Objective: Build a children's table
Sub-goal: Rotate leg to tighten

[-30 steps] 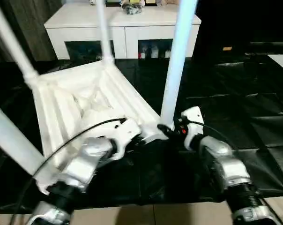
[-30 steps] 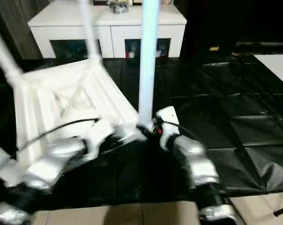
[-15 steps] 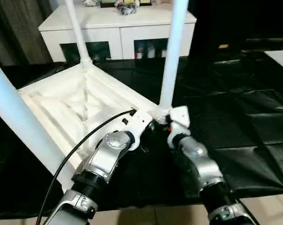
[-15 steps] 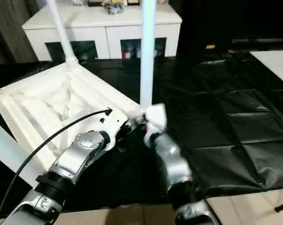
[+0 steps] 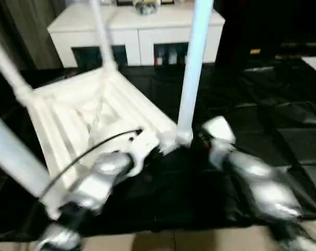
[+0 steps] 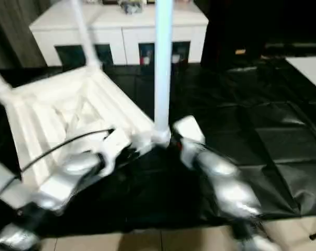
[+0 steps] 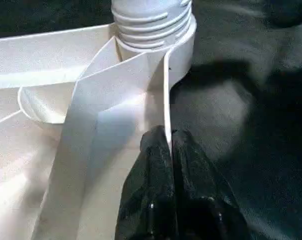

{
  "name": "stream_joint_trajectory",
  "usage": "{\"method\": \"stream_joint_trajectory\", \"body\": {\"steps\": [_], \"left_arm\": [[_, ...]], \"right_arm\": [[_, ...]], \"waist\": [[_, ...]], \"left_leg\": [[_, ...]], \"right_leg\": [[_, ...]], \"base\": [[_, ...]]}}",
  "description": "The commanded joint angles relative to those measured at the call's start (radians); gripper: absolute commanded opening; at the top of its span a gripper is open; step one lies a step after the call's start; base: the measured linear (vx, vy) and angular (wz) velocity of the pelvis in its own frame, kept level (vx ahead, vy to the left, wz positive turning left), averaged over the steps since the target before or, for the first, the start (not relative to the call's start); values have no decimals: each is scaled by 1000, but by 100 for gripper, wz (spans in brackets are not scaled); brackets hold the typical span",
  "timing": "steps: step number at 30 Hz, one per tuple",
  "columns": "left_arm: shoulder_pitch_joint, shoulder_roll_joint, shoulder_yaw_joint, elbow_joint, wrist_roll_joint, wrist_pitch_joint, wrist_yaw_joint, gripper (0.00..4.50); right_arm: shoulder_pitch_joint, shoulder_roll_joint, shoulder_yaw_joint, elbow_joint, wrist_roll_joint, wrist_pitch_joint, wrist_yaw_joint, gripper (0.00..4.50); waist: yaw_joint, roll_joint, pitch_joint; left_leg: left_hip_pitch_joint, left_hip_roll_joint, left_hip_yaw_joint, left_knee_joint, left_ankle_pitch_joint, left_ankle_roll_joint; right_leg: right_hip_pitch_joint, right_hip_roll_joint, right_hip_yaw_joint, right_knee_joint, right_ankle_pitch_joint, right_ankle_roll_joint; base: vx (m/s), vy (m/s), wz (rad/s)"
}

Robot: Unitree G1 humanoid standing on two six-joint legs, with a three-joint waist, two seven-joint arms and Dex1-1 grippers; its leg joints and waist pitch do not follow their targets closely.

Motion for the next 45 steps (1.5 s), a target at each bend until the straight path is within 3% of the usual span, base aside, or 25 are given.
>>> {"method": "stream_joint_trajectory", "body": {"steps": [1, 3, 6, 7, 9, 13, 17, 21, 25, 32, 38, 45], "left_arm": [[44, 29, -28, -21, -43, -17, -111, 0], [72, 70, -39, -90, -91, 0, -210, 0], [79, 81, -47, -123, -113, 0, -250, 0], [78, 82, -49, -126, -115, -4, -255, 0], [73, 88, -60, -128, -109, -7, -263, 0], [65, 89, -61, -115, -103, -19, -268, 0], [57, 89, -56, -101, -93, -26, -267, 0], [56, 91, -56, -98, -92, -27, -268, 0], [58, 95, -58, -96, -91, -25, -268, 0], [59, 98, -55, -90, -87, -29, -266, 0], [55, 102, -52, -83, -86, -31, -265, 0], [56, 94, -50, -81, -91, -28, -260, 0]], "right_arm": [[-2, -26, 7, -43, 36, 20, 82, 449], [-9, -57, 1, -44, 55, 43, 137, 449], [-29, -70, 8, -32, 69, 59, 179, 449], [-35, -73, 10, -28, 73, 66, 184, 449], [-66, -67, 18, 22, 56, 48, 185, 449], [-97, -61, 37, 69, 62, 42, 231, 449], [-118, -64, 69, 99, 38, 16, 271, 404], [-129, -70, 90, 121, 22, -2, 297, 385], [-144, -69, 99, 163, -4, -30, 300, 385], [-150, -72, 117, 193, -30, -57, 307, 327], [-155, -62, 102, 212, -24, -63, 303, 282], [-132, -18, 69, 200, 22, -55, 292, 273]], "waist": [[9, -18, -39], [7, -18, -38], [12, -15, -40], [19, -13, -44], [25, -17, -44], [31, -19, -45], [35, -22, -46], [34, -23, -45], [36, -23, -48], [36, -22, -49], [35, -21, -50], [33, -22, -48]], "left_leg": [[4, 52, -18, -72, -202, 86], [5, 53, -18, -74, -216, 77], [9, 56, -17, -73, -186, 75], [17, 57, -15, -70, -171, 80], [11, 55, -13, -69, -139, 84], [10, 53, -12, -65, -131, 85], [8, 52, -12, -63, -118, 93], [8, 52, -13, -65, -136, 84], [9, 51, -12, -62, -113, 88], [9, 52, -12, -60, -112, 96], [8, 51, -12, -59, -104, 102], [8, 51, -13, -60, -125, 93]], "right_leg": [[38, -81, 45, -83, -178, -198], [34, -78, 44, -86, -215, -198], [32, -74, 45, -79, -144, -219], [28, -72, 45, -76, -104, -229], [34, -74, 43, -69, -58, -241], [37, -77, 43, -68, -57, -240], [40, -76, 41, -65, -36, -241], [40, -77, 41, -66, -73, -239], [40, -76, 41, -63, -43, -243], [41, -75, 40, -61, -35, -248], [42, -75, 39, -59, -26, -253], [42, -76, 40, -62, -53, -248]], "base": [[0, 0, 0], [0, 0, 0], [0, 0, 0], [0, 0, 0], [0, 0, 0], [0, 0, 0], [0, 0, 0], [0, 0, 0], [0, 0, 0], [0, 0, 0], [0, 0, 0], [0, 0, 0]]}}
